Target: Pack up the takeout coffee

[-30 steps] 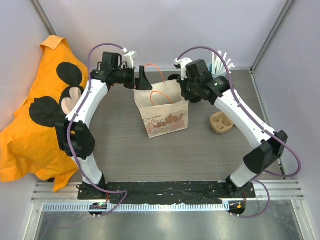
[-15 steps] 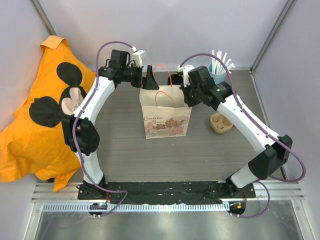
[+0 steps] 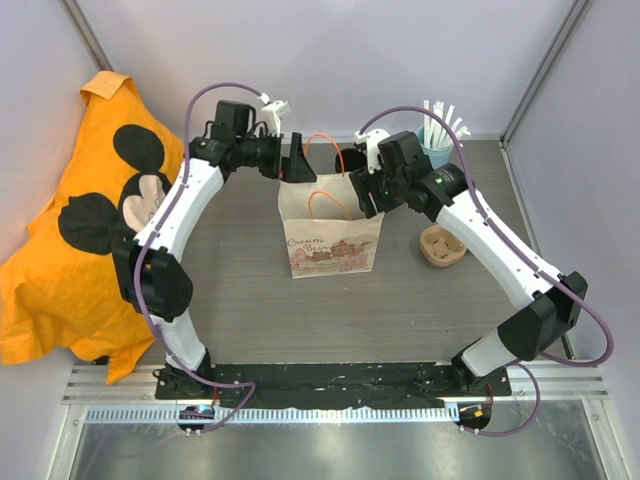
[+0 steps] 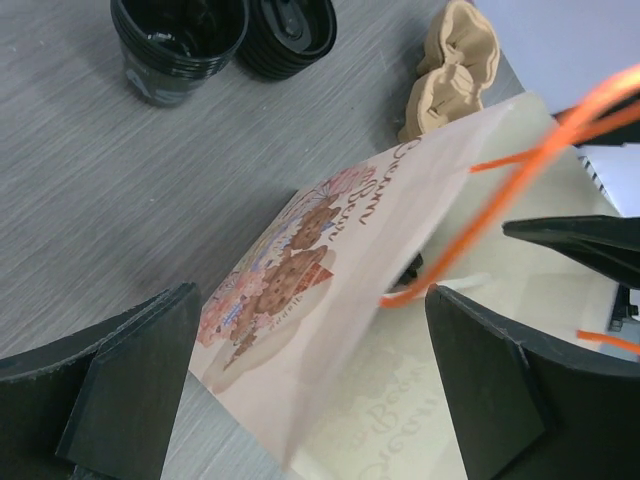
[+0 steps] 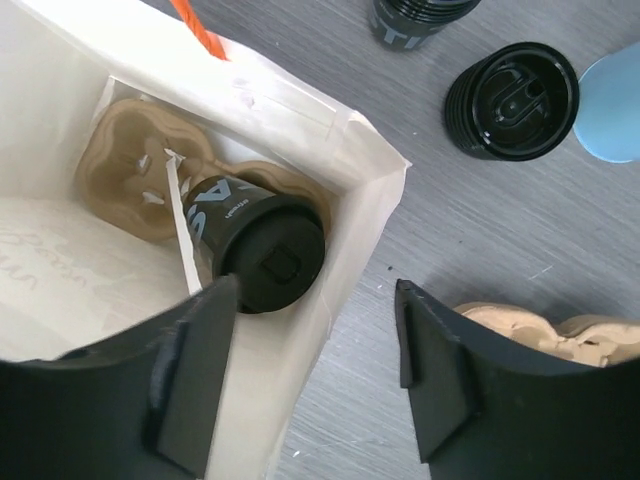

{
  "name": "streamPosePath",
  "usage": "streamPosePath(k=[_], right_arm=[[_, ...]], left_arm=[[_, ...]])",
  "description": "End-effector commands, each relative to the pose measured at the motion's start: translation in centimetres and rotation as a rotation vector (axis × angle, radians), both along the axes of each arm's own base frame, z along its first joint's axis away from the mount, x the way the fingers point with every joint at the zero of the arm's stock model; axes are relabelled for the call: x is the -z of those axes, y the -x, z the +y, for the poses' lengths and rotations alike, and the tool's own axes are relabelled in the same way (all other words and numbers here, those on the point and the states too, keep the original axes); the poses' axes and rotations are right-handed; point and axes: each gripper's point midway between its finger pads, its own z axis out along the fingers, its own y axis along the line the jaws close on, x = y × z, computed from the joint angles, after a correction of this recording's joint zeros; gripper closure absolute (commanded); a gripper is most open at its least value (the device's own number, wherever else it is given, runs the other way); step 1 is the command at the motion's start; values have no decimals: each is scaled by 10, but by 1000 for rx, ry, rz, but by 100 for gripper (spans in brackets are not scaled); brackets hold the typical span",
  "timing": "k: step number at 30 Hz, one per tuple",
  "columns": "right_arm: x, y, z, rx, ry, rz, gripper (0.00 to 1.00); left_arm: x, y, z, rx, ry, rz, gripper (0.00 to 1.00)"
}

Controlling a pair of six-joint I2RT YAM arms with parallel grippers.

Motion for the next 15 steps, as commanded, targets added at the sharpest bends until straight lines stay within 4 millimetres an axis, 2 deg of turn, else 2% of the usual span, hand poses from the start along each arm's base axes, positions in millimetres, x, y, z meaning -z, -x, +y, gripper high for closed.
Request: streamPosePath(k=[1, 4, 9, 10, 11, 15], right_arm=[[-47, -4, -6, -5, -43, -130, 25], [-60, -5, -7, -23, -44, -159, 18], [-97, -2, -5, -89, -96, -225, 9], [-103, -2, -6, -88, -104, -239, 1], [-116, -2, -10, -88, -108, -268, 0], [-146, -3, -22, -89, -145, -331, 0]], left_arm=[[-50, 22, 5, 30, 32, -131, 0], [-66, 30, 8, 31, 33, -176, 0], [-89, 44, 20, 27, 3, -265, 0], [-92, 46, 22, 28, -4, -276, 0], [-95, 49, 25, 26, -13, -282, 0], [-113, 59, 41, 7, -48, -340, 0]])
